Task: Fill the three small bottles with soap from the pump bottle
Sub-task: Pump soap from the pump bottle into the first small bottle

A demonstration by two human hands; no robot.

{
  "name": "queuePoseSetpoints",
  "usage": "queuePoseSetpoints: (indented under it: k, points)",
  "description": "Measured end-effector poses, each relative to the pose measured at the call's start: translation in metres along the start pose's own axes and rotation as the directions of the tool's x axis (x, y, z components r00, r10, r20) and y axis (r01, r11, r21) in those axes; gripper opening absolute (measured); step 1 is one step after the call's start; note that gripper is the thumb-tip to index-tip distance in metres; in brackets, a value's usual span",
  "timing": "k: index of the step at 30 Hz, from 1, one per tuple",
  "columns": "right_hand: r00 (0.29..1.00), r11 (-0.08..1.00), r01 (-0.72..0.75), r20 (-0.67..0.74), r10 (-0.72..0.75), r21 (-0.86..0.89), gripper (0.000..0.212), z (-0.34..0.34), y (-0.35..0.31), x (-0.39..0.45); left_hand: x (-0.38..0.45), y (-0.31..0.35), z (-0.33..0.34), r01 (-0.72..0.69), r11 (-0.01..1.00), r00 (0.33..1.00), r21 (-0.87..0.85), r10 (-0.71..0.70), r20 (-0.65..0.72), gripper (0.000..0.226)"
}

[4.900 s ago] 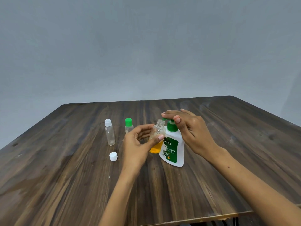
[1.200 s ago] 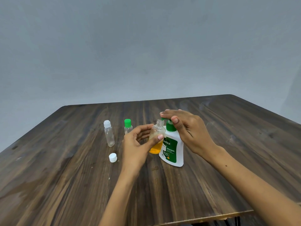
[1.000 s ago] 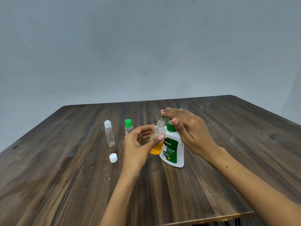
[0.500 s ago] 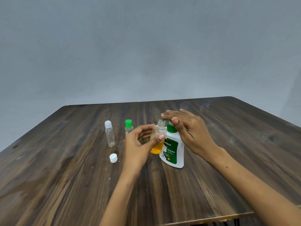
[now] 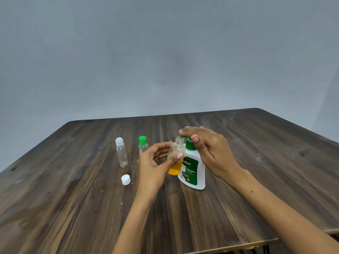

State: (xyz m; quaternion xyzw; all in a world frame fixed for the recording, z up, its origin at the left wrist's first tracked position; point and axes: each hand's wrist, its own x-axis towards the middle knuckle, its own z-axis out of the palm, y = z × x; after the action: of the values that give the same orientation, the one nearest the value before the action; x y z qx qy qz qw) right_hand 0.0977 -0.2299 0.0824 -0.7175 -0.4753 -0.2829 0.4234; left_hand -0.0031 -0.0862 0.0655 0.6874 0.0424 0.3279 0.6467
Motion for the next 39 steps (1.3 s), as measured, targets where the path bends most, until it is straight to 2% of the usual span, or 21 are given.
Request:
queuePoseSetpoints:
  k: [13,31,39]
  points:
    - [0.993,0.985,0.089,0.095,-0.076,-0.149,0.068,-0.0069,-0.0036,0.0032,0.0002,0.0039,-0.0041,-0.016,0.998,1.0,0.06,0.017,-0.015,0.031]
    - [0.99,0.983,0.104,0.112,-0.088,-0.149,0.067,-0.0087,-0.0018,0.0057,0.0014,0.0018,-0.0007,-0.002,1.0,1.0,0.01,0.002,0.003,0.041]
    - [0.995,0.99,0.086,0.06,-0.079,-0.113,0.066,-0.0056,-0.0041,0.0042,0.0013,0.0041,-0.0006,-0.004,1.0,1.0,0.024,0.003,0.005,0.042]
